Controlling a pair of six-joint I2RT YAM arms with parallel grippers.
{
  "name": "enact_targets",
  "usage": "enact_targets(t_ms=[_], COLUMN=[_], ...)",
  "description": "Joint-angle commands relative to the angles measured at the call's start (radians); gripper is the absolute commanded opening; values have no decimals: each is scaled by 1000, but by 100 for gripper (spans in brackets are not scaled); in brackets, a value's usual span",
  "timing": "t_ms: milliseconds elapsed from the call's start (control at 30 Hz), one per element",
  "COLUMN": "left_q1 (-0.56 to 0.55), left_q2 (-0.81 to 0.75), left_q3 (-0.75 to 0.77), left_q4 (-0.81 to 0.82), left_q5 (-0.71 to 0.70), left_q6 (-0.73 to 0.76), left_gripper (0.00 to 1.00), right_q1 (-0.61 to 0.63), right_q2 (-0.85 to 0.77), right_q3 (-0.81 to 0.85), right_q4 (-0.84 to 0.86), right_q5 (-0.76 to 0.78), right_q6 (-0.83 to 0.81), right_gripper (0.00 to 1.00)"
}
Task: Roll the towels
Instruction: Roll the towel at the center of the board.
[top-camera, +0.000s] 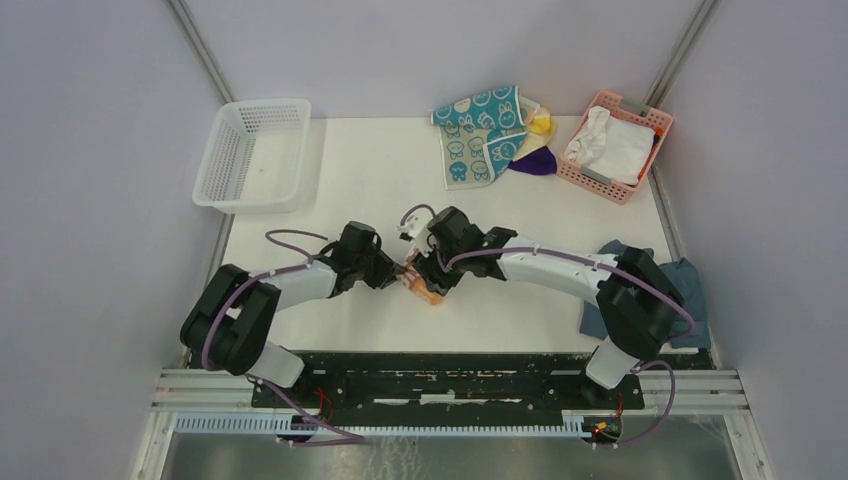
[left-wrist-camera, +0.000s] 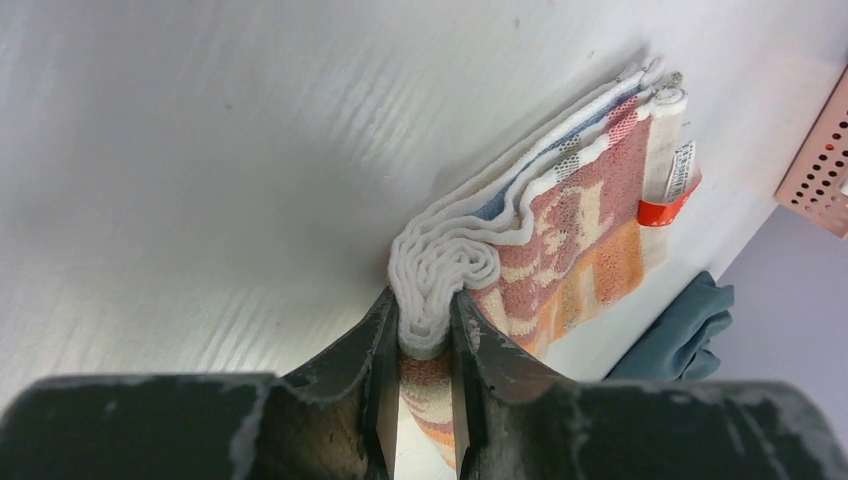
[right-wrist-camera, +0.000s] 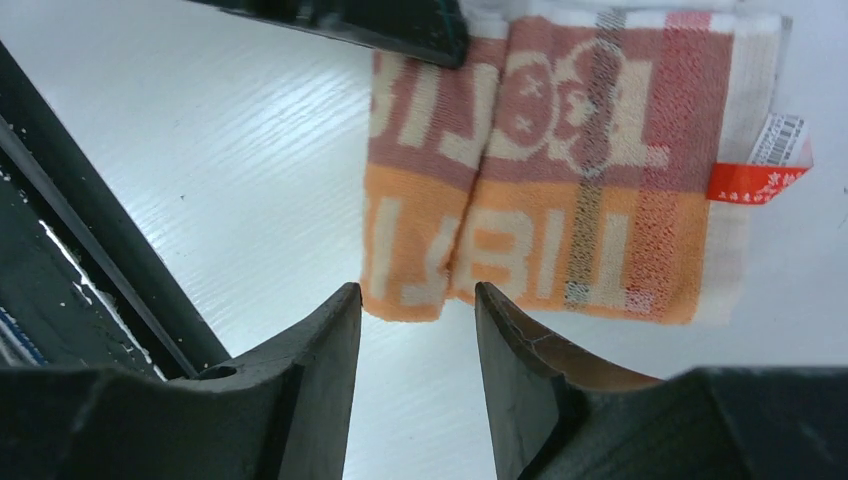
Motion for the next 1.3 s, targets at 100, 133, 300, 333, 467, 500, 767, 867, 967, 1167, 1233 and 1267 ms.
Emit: enact_targets(t_ms=[100,133,300,333,467,500,767,867,967,1167,1233,1267], left_q1=[-1,0,-1,-1,0,-1,1,0,1,4,7,7], left_q2=[-65,-70,-84,-84,-87,-88,-99,-109,-129,-201,-248,-276], left_q3=[14,12,-8,-13,-24,-25,-45,-56,-66,-83,-104,-114], left_q4=[-187,-196,-196,-194,-188,-189,-180,-178,-178,-166,-130,-113], left_q5=[-88,-91,-84,-84,-82,-82,-81,-79,-87,-113,-117,-121], left_q6=[54,53,26,20,2,-2,-17,-20,-28,-18,-14,-13], left_gripper=[26,26,26,26,27,27,29,31,34,49,54,56], right_q1=[210,231,313,323,351,352,351,342,308,185,136,112], right_q2=[-17,-8,39,52,105,121,239,253,232,173,162,161], right_q3=[-1,3,-13,-17,-33,-34,-32,-34,-44,-45,-30,-19], right_q4=[96,103,147,154,189,195,210,202,191,135,115,105], right_q5=[366,385,473,479,497,503,599,584,508,152,-3,-72], right_q6=[-91,-92,-91,-93,-98,-96,-106,-113,-110,-104,-81,-67], right_gripper=[55,55,55,55,54,54,53,47,35,12,9,8])
